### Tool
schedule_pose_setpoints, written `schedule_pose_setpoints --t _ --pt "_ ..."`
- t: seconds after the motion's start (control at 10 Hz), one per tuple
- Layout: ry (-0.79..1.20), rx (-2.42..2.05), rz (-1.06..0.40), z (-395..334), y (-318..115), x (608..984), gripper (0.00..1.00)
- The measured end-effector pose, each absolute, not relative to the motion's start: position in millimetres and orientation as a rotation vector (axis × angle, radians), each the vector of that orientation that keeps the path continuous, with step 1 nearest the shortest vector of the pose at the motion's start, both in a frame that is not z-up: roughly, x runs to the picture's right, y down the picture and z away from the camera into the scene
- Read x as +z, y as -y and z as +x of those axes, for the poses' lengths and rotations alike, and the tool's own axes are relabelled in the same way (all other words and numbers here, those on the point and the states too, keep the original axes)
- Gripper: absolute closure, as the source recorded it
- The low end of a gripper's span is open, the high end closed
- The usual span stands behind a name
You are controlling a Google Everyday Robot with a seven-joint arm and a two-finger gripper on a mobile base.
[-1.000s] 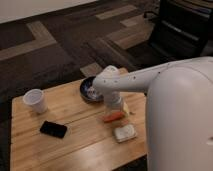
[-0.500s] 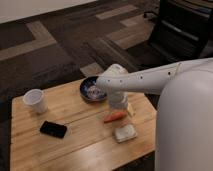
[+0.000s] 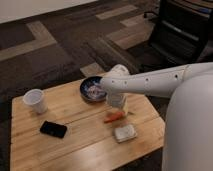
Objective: Drag the pepper across the table
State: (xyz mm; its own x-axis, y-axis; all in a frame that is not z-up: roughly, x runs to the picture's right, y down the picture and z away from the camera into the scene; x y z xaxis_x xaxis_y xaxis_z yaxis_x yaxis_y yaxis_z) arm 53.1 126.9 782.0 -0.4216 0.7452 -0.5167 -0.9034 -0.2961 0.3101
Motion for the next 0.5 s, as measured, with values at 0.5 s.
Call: schedule_pose_setpoints --t 0.5 --pt "-0.691 1.905 -0.335 53.1 -127.8 781.2 0.35"
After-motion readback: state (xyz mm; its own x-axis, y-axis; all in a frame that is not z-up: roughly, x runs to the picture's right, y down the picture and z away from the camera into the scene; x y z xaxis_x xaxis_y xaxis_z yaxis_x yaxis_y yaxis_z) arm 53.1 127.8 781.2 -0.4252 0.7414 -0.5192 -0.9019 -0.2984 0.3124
